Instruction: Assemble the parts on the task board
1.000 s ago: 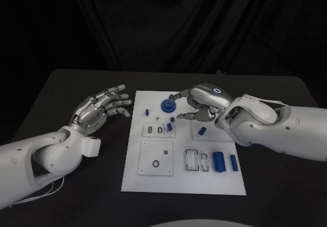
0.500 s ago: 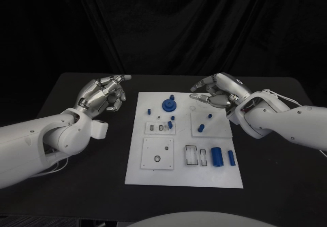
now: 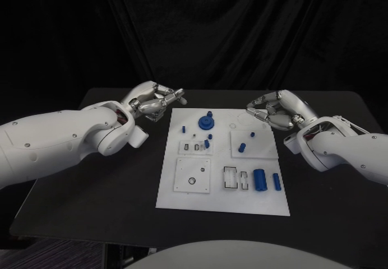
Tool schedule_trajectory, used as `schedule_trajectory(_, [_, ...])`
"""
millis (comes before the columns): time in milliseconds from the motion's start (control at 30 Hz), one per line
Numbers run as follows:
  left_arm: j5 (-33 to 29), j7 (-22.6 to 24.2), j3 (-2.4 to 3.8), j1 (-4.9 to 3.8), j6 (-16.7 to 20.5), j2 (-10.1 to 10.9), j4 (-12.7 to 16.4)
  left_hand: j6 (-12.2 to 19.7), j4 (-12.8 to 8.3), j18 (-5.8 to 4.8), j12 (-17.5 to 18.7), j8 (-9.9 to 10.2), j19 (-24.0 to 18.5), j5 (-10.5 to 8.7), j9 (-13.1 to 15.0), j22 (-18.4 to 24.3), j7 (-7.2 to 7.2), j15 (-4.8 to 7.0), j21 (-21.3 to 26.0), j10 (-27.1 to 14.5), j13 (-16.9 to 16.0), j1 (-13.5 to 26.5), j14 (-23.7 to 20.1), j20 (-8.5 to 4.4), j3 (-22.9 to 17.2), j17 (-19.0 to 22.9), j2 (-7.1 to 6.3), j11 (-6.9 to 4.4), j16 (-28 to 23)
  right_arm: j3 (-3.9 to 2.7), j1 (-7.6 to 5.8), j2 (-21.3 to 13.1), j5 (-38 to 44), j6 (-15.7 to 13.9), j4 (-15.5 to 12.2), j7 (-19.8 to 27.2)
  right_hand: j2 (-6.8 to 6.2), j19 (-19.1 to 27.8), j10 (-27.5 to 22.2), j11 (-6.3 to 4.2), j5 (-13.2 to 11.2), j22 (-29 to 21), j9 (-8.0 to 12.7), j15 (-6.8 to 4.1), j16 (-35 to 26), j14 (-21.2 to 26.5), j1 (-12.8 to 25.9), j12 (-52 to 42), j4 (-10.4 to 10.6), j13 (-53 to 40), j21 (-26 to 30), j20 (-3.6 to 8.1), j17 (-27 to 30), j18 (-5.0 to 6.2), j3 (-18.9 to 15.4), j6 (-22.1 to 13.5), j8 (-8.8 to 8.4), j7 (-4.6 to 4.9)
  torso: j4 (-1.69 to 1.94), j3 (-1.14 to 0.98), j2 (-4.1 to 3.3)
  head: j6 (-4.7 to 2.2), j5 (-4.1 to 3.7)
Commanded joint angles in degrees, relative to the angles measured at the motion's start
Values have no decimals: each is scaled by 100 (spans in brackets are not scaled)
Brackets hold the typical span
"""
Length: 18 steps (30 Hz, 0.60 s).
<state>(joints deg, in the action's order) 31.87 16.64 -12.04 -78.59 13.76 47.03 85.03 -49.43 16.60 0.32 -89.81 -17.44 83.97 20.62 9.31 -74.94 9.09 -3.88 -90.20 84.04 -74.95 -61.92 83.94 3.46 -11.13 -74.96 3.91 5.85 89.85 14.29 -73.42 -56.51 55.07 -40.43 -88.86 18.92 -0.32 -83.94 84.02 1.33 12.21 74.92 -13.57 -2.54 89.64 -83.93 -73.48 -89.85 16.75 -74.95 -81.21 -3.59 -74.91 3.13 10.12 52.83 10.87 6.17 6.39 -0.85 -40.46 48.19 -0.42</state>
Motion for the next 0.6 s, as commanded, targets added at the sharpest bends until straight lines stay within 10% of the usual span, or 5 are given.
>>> schedule_trajectory(33, [1715, -1799, 1, -54, -356, -161, -139, -132, 3, -32, -19, -159, 603, -100, 144, -1506, -77, 64, 20, 596, -1505, 24, 606, -51, 92, -1504, -37, -84, 15, -3, 65, -21, -249, -92, 44, 206, 30, -216, 598, 27, 50, 1238, -9, 32, 36, -607, -24, -15, -12, -1505, -48, -31, -1509, -109, 29, -40, 25, 17, -88, -90, 93, -17, 68])
schedule_trajectory(300, [2290, -3102, 3, -115, -1158, -545, -322, -147, -31, -32, -19, -668, 603, -219, 707, -1506, -194, 171, 20, 596, -1505, -223, 606, -162, 185, -1504, -150, -195, 15, -3, 110, -62, -264, -132, 80, 209, 25, -232, 598, 36, 121, 1247, -25, 40, 36, -607, -68, -15, -19, -1505, -79, -41, -1509, -116, 33, -42, 66, 18, -199, -221, 173, -5, 101])
schedule_trajectory(433, [2557, -3488, 5, -130, -1437, -700, -286, 64, -9, -32, -19, -1308, 603, -481, 1484, -1506, -273, 247, 20, 596, -1505, -188, 606, -233, 364, -1504, -131, -257, 15, -3, 115, -105, -266, -161, 33, 202, 16, -237, 598, 41, 217, 1248, -40, 45, 36, -607, -129, -15, -23, -1505, -85, -48, -1509, -116, 44, -53, 106, 20, -247, -277, 200, 40, 105])
schedule_trajectory(600, [2738, -3932, 7, -136, -1713, -855, -259, -7, -5, -32, -19, -1803, 603, -880, 2105, -1506, -386, 329, 20, 596, -1505, 173, 606, -307, 614, -1504, -74, -363, 15, -2, 123, -165, -267, -188, -21, 209, 7, -245, 598, 47, 282, 1253, -47, 48, 36, -607, -168, -15, -26, -1505, -101, -52, -1509, -120, 50, -67, 129, 23, -257, -303, 231, 103, 111])
